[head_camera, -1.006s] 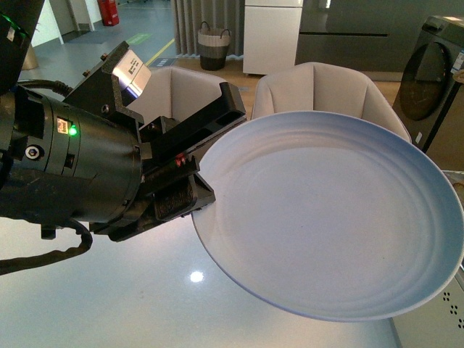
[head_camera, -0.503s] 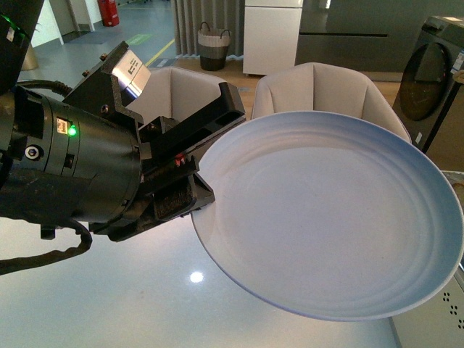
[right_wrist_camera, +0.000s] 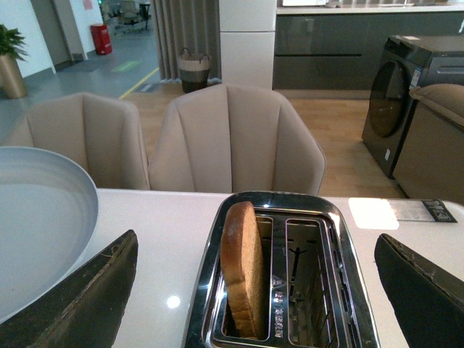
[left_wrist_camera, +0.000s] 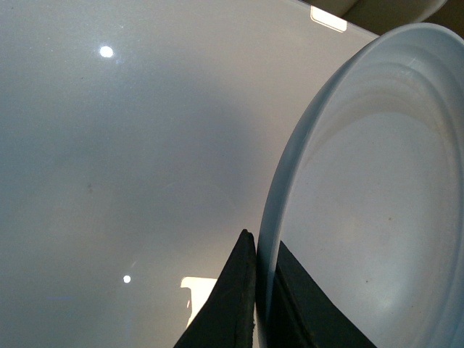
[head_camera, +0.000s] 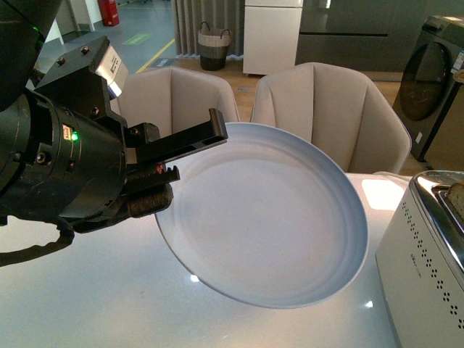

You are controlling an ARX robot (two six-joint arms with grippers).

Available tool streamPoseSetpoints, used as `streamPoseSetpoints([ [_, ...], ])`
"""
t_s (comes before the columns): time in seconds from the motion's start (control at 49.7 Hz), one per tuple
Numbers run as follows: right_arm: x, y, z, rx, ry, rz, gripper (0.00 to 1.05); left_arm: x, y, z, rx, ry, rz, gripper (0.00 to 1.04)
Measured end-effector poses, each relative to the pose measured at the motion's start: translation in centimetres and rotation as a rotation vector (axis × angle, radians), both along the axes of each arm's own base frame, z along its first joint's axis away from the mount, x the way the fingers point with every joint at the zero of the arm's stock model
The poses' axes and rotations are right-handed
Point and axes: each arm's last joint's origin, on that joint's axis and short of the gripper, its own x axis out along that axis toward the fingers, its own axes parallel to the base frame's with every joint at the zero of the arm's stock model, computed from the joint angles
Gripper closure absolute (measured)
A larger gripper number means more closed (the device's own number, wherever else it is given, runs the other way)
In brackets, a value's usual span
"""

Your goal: Left arm holds plate, right arm toasts bread

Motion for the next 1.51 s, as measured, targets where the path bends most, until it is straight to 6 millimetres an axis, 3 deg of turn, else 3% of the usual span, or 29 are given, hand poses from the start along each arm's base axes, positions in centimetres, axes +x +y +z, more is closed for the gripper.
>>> streamPoseSetpoints([
  [0.201, 0.0, 0.0, 0.0, 0.0, 0.0, 0.0, 0.09, 0.8, 0.7, 0.7, -0.051, 0.014, -0.015, 1.02],
  [0.342, 0.0, 0.0, 0.0, 0.0, 0.0, 0.0, 0.09, 2.6, 4.5, 0.9, -0.116, -0.013, 0.03, 1.02],
  [0.483, 0.0, 0.0, 0.0, 0.0, 0.0, 0.0, 0.09, 3.1, 8.7, -0.2, -0.121, -0.026, 0.07, 1.02],
  [0.684, 0.0, 0.0, 0.0, 0.0, 0.0, 0.0, 0.09, 3.4, 15.2, -4.5, -0.108, 0.003, 0.13, 1.02],
  [0.926, 0.0, 0.0, 0.0, 0.0, 0.0, 0.0, 0.09, 3.1, 20.1, -10.2, -0.113, 0.069, 0.199, 1.02],
  [1.107, 0.0, 0.0, 0.0, 0.0, 0.0, 0.0, 0.09, 2.8, 21.6, -13.9, -0.133, 0.105, 0.202, 1.02],
  [1.51, 0.0, 0.0, 0.0, 0.0, 0.0, 0.0, 0.09, 0.4, 21.5, -19.9, -0.133, 0.209, 0.161, 1.02],
])
